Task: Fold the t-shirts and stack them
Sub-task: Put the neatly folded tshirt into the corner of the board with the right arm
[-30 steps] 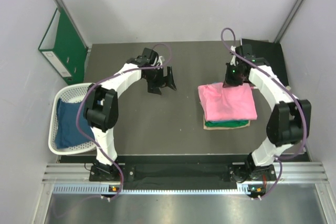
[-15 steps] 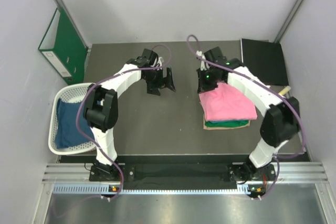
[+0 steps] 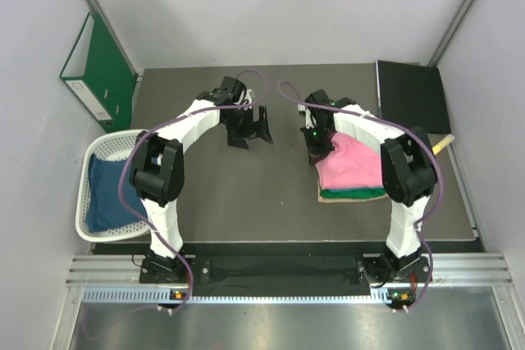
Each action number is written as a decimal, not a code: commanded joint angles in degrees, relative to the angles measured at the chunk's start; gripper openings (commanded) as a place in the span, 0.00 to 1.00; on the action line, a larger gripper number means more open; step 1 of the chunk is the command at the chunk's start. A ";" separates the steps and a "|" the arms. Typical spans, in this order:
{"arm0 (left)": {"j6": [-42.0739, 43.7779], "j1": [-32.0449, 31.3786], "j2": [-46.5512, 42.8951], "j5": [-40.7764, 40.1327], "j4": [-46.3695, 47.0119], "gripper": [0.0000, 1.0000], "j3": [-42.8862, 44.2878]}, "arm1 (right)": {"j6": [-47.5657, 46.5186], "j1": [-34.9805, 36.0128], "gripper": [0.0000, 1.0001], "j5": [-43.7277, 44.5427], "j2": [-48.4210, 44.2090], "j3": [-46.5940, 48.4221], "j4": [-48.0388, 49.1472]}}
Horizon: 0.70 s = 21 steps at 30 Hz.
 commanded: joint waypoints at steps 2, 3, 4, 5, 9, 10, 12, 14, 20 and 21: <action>1.13 0.71 -1.70 -0.83 -0.54 0.99 1.83 | -2.03 0.75 0.00 5.28 4.80 3.57 -4.40; 1.04 0.80 -1.70 -0.84 -0.54 0.99 1.91 | -2.03 0.67 0.00 6.16 5.25 3.49 -4.84; 1.04 0.80 -1.62 -0.84 -0.45 0.99 1.83 | -2.03 0.75 0.00 6.70 5.25 3.14 -5.19; 1.04 0.97 -1.70 -0.84 -0.54 0.99 1.91 | -2.03 0.75 0.00 8.18 5.95 2.70 -5.63; 1.22 1.24 -1.53 -0.75 -0.54 0.99 2.26 | -0.63 0.40 0.00 10.22 5.52 -0.37 -5.55; 1.13 1.24 -1.53 -0.83 -0.45 0.99 2.35 | -0.37 0.05 0.00 10.30 5.17 -2.03 -5.37; 1.22 1.41 -1.35 -0.66 -0.54 0.99 2.44 | 0.34 -0.65 0.00 12.32 3.94 -3.80 -4.84; 1.30 1.50 -1.35 -0.57 -0.54 0.99 2.35 | 0.69 -1.53 0.00 13.29 2.54 -6.77 -4.40; 1.39 1.50 -0.74 0.13 -0.36 0.99 2.53 | 0.78 -7.76 0.00 15.57 -1.42 -13.91 -3.17; 1.48 1.50 -0.56 0.13 -0.36 0.99 2.53 | 0.87 -8.73 0.00 15.93 -2.04 -14.61 -2.91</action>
